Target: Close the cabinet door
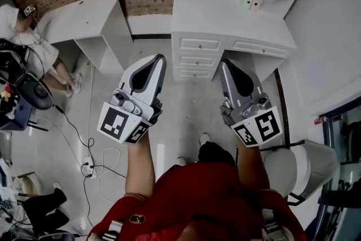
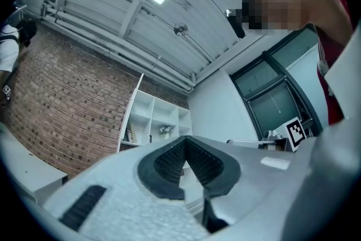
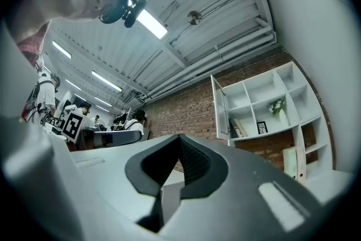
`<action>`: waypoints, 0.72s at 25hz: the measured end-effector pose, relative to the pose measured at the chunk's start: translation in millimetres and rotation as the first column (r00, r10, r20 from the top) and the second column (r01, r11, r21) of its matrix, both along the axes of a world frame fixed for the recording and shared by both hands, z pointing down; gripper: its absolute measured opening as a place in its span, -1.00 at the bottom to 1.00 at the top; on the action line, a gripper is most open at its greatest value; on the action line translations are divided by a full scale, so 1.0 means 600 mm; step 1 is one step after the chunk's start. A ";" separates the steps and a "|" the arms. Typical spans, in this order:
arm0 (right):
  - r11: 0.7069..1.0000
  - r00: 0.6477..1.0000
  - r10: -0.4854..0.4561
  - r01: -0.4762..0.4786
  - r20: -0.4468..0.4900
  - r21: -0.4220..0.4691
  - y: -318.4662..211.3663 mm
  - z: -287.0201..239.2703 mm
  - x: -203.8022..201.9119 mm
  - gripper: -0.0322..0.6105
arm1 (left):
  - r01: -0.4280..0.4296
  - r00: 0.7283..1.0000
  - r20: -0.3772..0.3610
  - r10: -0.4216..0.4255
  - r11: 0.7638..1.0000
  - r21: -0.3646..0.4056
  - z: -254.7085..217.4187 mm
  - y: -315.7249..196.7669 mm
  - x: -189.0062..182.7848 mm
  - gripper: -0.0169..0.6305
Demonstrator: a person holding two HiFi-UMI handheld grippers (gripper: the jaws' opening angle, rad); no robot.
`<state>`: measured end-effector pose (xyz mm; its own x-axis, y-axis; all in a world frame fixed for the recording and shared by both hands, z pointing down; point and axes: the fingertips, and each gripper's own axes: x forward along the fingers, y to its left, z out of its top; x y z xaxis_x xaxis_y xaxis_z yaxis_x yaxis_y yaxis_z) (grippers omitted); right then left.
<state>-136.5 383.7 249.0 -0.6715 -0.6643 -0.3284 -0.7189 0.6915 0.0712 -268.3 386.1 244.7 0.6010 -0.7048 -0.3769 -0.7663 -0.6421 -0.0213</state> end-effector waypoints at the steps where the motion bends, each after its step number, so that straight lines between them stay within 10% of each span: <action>1: 1.000 1.000 -0.001 0.001 -0.001 0.001 -0.005 0.000 -0.002 -0.86 | 0.000 1.000 -0.002 0.000 1.000 0.000 0.000 -0.007 -0.002 -0.94; 18: 0.997 0.992 -0.077 0.076 0.099 0.015 -0.309 0.006 0.044 -0.86 | 0.057 0.995 0.080 -0.057 0.998 -0.004 -0.015 -0.292 0.032 -0.94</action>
